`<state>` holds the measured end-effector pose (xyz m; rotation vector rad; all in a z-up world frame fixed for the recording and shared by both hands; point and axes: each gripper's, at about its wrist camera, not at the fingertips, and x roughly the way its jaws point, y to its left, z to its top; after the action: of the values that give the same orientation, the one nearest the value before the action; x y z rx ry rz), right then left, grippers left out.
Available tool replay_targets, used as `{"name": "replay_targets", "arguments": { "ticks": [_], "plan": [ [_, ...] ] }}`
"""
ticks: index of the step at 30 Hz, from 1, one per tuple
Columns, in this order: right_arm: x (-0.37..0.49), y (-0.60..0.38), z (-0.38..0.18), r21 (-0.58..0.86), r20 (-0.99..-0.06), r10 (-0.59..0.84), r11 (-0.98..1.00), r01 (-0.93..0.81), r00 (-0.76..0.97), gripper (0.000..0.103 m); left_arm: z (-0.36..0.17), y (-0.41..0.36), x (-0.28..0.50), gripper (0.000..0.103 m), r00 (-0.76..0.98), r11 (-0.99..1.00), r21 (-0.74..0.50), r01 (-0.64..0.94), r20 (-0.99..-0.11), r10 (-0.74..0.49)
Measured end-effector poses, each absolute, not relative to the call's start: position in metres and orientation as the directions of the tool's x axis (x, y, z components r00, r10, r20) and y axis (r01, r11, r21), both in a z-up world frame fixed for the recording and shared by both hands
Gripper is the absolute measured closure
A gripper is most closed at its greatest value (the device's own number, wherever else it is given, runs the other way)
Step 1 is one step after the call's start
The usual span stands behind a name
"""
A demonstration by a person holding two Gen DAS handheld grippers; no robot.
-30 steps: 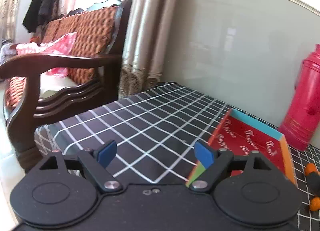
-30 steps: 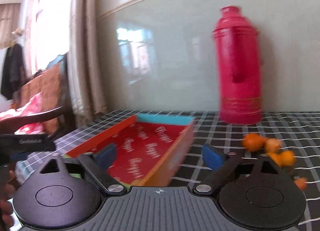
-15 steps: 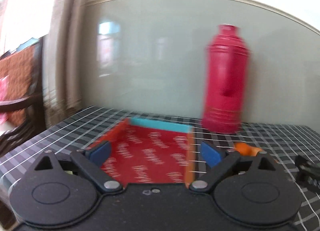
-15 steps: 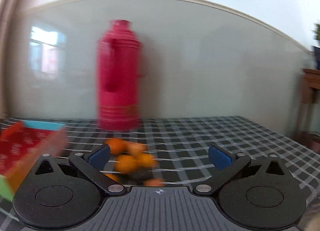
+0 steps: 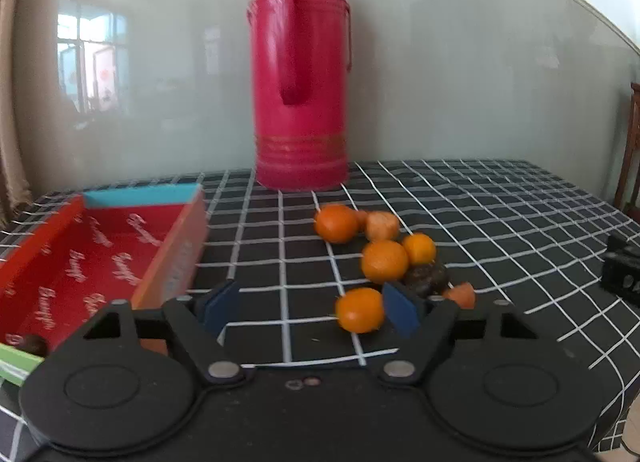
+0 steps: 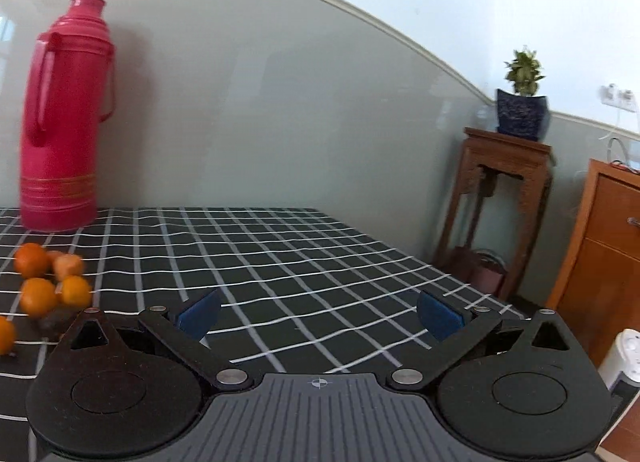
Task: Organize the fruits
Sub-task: 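Reach the left gripper to an orange and close on it, then carry the orange with the left gripper into the box, open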
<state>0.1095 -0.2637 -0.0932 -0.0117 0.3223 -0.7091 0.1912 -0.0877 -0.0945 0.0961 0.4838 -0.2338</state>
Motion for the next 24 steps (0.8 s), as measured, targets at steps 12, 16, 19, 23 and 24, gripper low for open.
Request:
{"name": "replay_targets", "arguments": {
  "ticks": [12, 16, 19, 23, 24],
  "plan": [
    [0.104, -0.287, -0.094, -0.086, -0.332, -0.62, 0.77, 0.632, 0.711, 0.0, -0.121, -0.12, 0.212, 0.072, 0.797, 0.96, 0.026, 0.278, -0.564, -0.216],
    [0.103, -0.289, -0.094, -0.079, -0.338, -0.611, 0.776, 0.626, 0.716, 0.0, -0.122, -0.12, 0.213, 0.075, 0.805, 0.967, 0.011, 0.256, -0.556, -0.206],
    [0.104, -0.288, -0.096, -0.085, -0.343, -0.609, 0.779, 0.622, 0.715, 0.0, -0.121, -0.12, 0.212, 0.075, 0.813, 0.968, 0.014, 0.251, -0.545, -0.203],
    [0.104, -0.288, -0.094, -0.072, -0.346, -0.597, 0.786, 0.614, 0.724, 0.0, -0.113, -0.117, 0.206, 0.075, 0.847, 0.974, 0.031, 0.224, -0.5, -0.178],
    [0.104, -0.287, -0.093, -0.07, -0.345, -0.594, 0.788, 0.612, 0.726, 0.0, -0.11, -0.114, 0.204, 0.075, 0.861, 0.978, 0.041, 0.206, -0.483, -0.161]
  ]
}}
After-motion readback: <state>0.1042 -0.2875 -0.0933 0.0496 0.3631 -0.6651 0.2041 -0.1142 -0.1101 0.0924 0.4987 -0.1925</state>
